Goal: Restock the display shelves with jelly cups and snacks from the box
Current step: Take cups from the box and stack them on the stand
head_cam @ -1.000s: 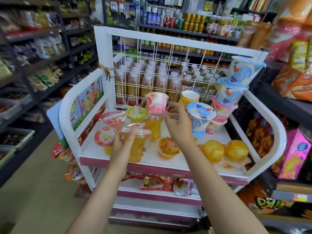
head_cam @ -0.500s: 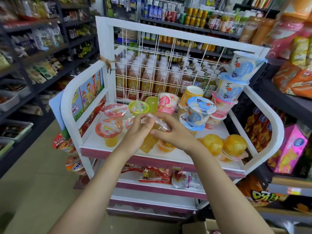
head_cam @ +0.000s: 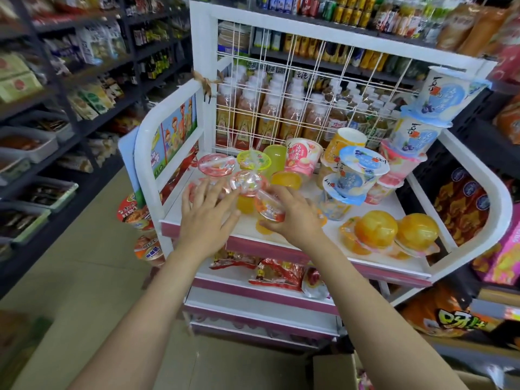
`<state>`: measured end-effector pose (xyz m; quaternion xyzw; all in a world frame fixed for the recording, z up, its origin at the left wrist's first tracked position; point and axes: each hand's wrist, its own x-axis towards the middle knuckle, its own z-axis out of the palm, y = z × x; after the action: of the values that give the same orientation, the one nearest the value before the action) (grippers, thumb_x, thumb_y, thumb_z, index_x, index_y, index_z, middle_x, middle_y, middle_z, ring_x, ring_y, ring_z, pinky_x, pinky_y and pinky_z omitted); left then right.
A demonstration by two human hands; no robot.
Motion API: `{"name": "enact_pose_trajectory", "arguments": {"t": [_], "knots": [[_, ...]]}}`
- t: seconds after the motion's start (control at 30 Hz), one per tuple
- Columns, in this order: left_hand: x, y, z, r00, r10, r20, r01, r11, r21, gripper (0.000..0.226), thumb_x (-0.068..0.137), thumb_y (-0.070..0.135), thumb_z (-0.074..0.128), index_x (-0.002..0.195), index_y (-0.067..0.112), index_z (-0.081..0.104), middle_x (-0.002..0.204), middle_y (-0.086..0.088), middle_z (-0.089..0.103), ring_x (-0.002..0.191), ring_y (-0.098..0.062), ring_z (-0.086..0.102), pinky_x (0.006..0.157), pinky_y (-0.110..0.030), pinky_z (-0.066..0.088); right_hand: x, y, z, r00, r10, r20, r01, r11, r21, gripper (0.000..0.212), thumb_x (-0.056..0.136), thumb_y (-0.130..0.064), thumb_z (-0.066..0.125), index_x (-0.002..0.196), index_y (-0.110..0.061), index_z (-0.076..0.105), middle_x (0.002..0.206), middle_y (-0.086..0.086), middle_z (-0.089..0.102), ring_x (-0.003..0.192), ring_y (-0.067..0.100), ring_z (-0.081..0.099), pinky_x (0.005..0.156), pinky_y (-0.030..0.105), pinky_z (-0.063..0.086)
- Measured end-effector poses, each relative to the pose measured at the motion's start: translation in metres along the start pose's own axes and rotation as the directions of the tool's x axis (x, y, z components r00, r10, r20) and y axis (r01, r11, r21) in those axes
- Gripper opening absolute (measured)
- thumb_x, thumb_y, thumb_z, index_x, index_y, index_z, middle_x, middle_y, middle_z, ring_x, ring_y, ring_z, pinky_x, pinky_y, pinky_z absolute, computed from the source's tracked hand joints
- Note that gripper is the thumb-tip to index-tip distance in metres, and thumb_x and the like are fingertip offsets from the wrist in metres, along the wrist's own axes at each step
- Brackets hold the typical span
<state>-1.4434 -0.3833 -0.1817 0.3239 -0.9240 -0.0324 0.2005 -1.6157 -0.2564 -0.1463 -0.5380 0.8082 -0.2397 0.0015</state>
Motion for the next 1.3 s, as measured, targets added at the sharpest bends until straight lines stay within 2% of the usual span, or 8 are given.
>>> {"name": "enact_pose_trajectory", "arguments": {"t": [0.23, 0.5, 0.8, 1.03, 1.1, 1.17, 1.23, 1.3], "knots": [[0.016, -0.008, 0.012, 1.000, 0.014, -0.019, -0.013, 0.999, 0.039, 0.059, 0.097, 0.058, 0.028, 0.150, 0.035, 0.040, 0.158, -0.004, 0.036, 0.145, -0.035, 0.024, 0.116, -0.063, 0.014, 0.036, -0.001, 0.013, 0.997, 0.073, -0.014, -0.073, 0.997, 0.040, 0.081, 0.079, -0.039, 0.081, 0.149, -0.025, 0.043, 0.138, 0.010, 0.049, 0.113, 0.034, 0.057, 0.090, 0.046, 0.051], [0.032, -0.019, 0.015, 1.000, 0.004, 0.018, -0.005, 0.997, 0.083, 0.067, 0.094, 0.068, 0.021, 0.155, 0.041, 0.025, 0.161, -0.001, 0.028, 0.149, -0.031, 0.013, 0.120, -0.059, 0.002, 0.033, 0.000, 0.014, 0.999, -0.025, 0.027, 0.028, 0.996, -0.087, 0.079, 0.076, -0.039, 0.082, 0.143, -0.019, 0.044, 0.131, 0.007, 0.052, 0.115, 0.030, 0.055, 0.090, 0.045, 0.049], [0.023, -0.023, 0.008, 0.999, 0.032, 0.043, -0.033, 0.999, 0.028, 0.076, 0.088, 0.074, 0.008, 0.155, 0.041, 0.023, 0.168, 0.000, 0.006, 0.153, -0.028, -0.006, 0.120, -0.057, -0.007, 0.029, 0.004, 0.021, 0.997, -0.082, 0.006, 0.082, 0.985, -0.152, 0.077, 0.085, -0.041, 0.074, 0.152, -0.031, 0.037, 0.157, -0.001, 0.037, 0.139, 0.027, 0.039, 0.112, 0.047, 0.025], [0.005, -0.011, -0.012, 0.996, 0.047, 0.072, -0.046, 0.999, -0.009, 0.075, 0.089, 0.072, 0.012, 0.157, 0.040, 0.017, 0.168, 0.000, -0.005, 0.152, -0.023, -0.017, 0.120, -0.054, -0.013, 0.000, 0.005, 0.000, 0.989, -0.129, -0.074, 0.130, 0.991, 0.012, 0.083, 0.079, -0.056, 0.072, 0.150, -0.024, 0.042, 0.151, 0.005, 0.044, 0.138, 0.026, 0.042, 0.108, 0.053, 0.038], [-0.007, 0.007, -0.018, 0.998, 0.067, 0.008, -0.067, 0.997, -0.046, 0.070, 0.093, 0.066, 0.021, 0.156, 0.034, 0.028, 0.167, -0.004, 0.009, 0.154, -0.024, -0.006, 0.122, -0.052, -0.006, -0.028, 0.009, -0.015, 0.982, -0.129, -0.140, 0.147, 0.982, 0.120, 0.073, 0.082, -0.054, 0.067, 0.145, -0.022, 0.048, 0.146, 0.004, 0.048, 0.135, 0.023, 0.045, 0.107, 0.046, 0.042], [-0.023, 0.044, -0.022, 0.988, 0.080, -0.133, -0.100, 0.983, -0.152, 0.060, 0.095, 0.054, 0.034, 0.143, 0.023, 0.051, 0.154, -0.009, 0.040, 0.147, -0.030, 0.026, 0.120, -0.051, 0.017, -0.071, 0.019, -0.033, 0.977, -0.070, -0.203, 0.115, 0.969, 0.217, 0.058, 0.086, -0.047, 0.063, 0.137, -0.020, 0.056, 0.136, -0.001, 0.055, 0.125, 0.016, 0.051, 0.103, 0.032, 0.044], [-0.048, 0.093, -0.013, 0.961, 0.118, -0.251, -0.187, 0.944, -0.272, 0.046, 0.094, 0.042, 0.044, 0.122, 0.013, 0.065, 0.126, -0.009, 0.062, 0.121, -0.030, 0.052, 0.102, -0.045, 0.039, -0.126, 0.042, -0.046, 0.962, 0.051, -0.267, 0.028, 0.958, 0.284, 0.046, 0.088, -0.046, 0.056, 0.124, -0.018, 0.063, 0.117, -0.007, 0.062, 0.105, 0.009, 0.056, 0.086, 0.021, 0.045], [-0.080, 0.143, 0.015, 0.963, 0.189, -0.190, -0.248, 0.896, -0.368, 0.036, 0.093, 0.037, 0.047, 0.107, 0.012, 0.069, 0.103, -0.005, 0.068, 0.097, -0.027, 0.061, 0.082, -0.039, 0.048, -0.185, 0.077, -0.046, 0.942, 0.189, -0.278, -0.098, 0.946, 0.310, 0.041, 0.089, -0.046, 0.051, 0.113, -0.016, 0.066, 0.100, -0.009, 0.064, 0.088, 0.008, 0.058, 0.073, 0.023, 0.047]]}}
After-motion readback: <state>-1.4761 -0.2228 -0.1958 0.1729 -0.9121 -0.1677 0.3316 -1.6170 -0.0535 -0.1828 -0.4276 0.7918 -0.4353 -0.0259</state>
